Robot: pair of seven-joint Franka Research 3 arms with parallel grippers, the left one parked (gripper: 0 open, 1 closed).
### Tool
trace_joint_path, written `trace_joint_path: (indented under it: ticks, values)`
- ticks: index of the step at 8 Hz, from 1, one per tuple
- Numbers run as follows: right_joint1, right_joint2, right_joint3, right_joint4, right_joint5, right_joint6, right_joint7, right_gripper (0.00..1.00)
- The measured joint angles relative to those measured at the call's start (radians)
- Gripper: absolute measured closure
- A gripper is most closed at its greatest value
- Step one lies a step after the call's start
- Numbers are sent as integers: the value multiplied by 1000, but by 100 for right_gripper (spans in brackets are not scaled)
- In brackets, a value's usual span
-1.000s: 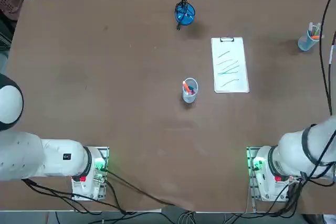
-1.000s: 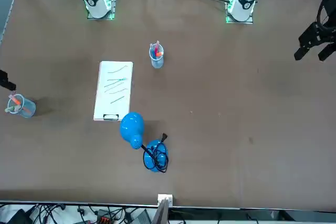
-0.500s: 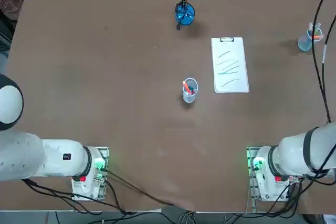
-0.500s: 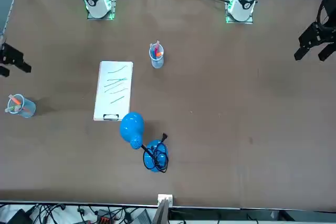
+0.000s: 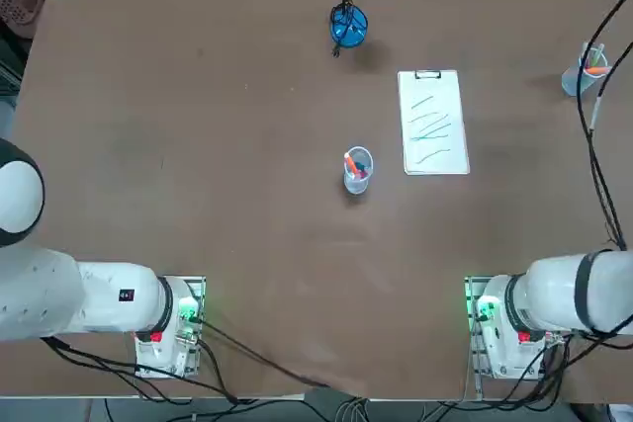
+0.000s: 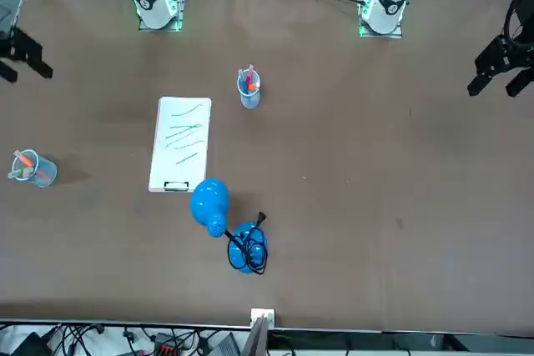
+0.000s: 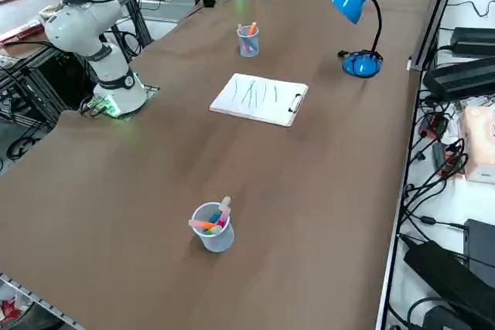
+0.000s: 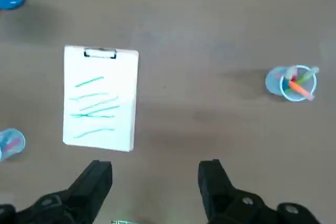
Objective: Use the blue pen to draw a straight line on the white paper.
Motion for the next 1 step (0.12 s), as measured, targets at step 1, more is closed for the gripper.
trace_joint_path:
  ticks: [1]
  values:
    - [4,-14,0,-16,-4,2,0,0]
